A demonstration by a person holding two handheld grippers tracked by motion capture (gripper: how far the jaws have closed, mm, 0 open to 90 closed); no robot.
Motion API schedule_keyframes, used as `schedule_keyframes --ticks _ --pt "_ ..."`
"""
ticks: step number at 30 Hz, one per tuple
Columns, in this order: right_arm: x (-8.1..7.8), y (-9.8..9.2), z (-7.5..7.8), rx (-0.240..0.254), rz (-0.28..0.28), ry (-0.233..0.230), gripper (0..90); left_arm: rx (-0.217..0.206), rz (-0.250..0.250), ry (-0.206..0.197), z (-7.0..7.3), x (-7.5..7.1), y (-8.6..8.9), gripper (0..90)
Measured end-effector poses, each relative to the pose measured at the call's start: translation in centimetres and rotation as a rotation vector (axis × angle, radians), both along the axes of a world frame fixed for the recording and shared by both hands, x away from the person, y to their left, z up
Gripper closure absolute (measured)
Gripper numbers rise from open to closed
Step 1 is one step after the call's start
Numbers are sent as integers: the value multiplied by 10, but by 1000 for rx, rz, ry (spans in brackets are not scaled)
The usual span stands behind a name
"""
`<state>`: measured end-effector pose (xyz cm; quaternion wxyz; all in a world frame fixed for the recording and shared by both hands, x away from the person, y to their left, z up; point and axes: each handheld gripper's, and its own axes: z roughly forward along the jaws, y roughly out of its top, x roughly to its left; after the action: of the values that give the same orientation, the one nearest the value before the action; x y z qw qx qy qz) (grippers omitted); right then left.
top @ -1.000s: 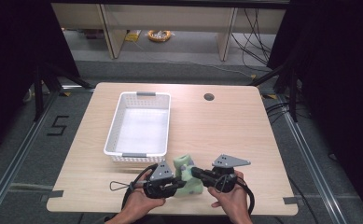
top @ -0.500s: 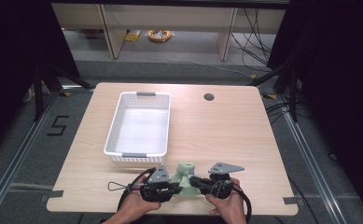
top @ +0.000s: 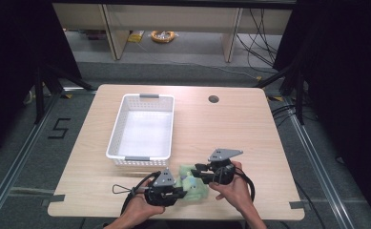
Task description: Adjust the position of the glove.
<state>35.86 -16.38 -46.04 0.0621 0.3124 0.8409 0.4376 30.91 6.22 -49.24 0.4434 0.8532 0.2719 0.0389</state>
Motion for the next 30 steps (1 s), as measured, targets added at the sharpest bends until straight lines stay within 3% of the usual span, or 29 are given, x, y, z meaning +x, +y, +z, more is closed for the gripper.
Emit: schedule_keyframes --ticks 3,4,7,11,12,13,14,15,16,18,19,20,22,24,25,27,30 --pt "8 7 0 -2 7 7 669 5 0 -1 0 0 0 818" --pt "18 12 0 -13 36 15 657 4 -1 -2 0 0 0 817" --pt "23 17 -1 -19 40 37 649 -5 1 1 -1 -1 0 816" --pt "32 23 -6 -39 58 58 640 16 -5 -6 0 0 1 815" --pt "33 24 -7 -34 57 80 639 -9 1 4 0 -1 -1 815" --pt "36 26 -10 -44 75 87 636 -2 -4 1 0 -1 0 815" --pt "36 27 -10 -41 76 113 638 -4 -3 1 0 -1 0 815" --pt "37 28 -13 -46 81 101 653 3 -2 -5 0 -1 0 815" --pt "39 28 -14 -47 95 117 702 1 -2 -3 0 -1 0 815" --pt "39 26 -15 -42 96 132 837 0 0 -4 0 -1 1 816" --pt "39 24 -16 -29 97 132 859 -6 -3 0 0 -1 2 816" --pt "39 23 -16 -8 103 125 868 -10 7 8 1 -1 2 817" --pt "37 19 -12 -13 98 114 876 -29 5 22 4 0 4 818" --pt "33 15 -7 26 87 131 878 -31 -13 -2 9 1 7 819" --pt "33 12 -5 25 89 91 879 -31 -13 -2 9 1 7 819" --pt "30 8 -2 24 81 83 879 -28 -8 -8 16 2 11 819" --pt "13 -4 8 50 15 89 881 -29 -23 -18 24 7 21 820"
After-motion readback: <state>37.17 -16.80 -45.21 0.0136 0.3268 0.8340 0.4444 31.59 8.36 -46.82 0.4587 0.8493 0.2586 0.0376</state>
